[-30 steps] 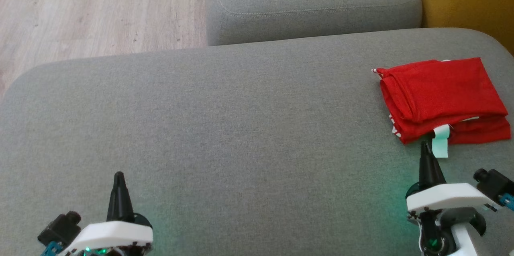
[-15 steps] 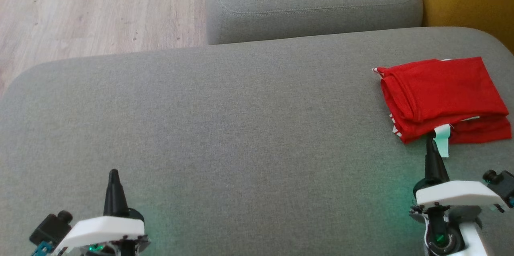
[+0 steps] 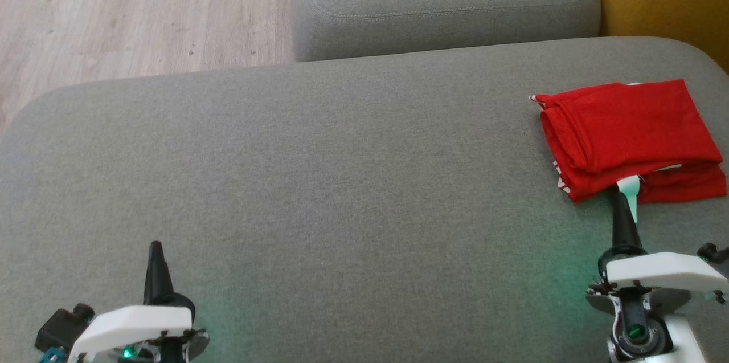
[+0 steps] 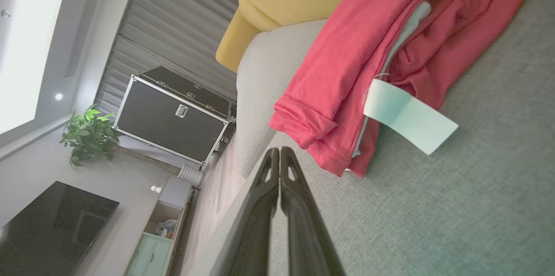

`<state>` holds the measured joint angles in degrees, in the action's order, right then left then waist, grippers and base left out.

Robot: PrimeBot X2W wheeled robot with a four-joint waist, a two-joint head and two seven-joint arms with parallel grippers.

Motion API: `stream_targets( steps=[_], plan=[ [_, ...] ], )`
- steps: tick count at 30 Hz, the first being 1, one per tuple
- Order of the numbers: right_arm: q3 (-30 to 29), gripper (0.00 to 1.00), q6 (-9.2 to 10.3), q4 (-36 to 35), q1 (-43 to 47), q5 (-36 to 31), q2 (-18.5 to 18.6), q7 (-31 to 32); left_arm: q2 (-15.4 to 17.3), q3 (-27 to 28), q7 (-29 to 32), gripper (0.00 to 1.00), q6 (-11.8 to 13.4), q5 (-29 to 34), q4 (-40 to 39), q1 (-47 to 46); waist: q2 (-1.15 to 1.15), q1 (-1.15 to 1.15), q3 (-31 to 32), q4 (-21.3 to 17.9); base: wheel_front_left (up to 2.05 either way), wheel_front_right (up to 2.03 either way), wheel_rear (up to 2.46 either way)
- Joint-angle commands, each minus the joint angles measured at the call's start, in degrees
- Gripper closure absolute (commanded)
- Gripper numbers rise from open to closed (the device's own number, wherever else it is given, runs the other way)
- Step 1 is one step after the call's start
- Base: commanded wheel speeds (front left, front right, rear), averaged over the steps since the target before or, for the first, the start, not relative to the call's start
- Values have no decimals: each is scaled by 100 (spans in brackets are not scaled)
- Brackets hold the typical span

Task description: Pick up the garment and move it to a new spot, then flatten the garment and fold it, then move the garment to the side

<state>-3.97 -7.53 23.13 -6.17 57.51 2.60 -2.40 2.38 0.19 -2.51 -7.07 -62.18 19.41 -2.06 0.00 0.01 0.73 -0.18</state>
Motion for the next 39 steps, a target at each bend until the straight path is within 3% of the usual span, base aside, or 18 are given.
stream_targets(
  steps=[1, 39],
  plan=[
    [51, 100, 3, -243, -124, 165, 21, 46, 30, 174, 37, 100, -24, -128, -220, -308, 0, 0, -2, 1, 0, 0, 0],
    [-177, 100, 4, -739, -33, 2619, 26, 673, 45, 515, 679, 100, -37, -2262, -453, -387, 0, 0, -68, 13, 0, 0, 0]
  ],
)
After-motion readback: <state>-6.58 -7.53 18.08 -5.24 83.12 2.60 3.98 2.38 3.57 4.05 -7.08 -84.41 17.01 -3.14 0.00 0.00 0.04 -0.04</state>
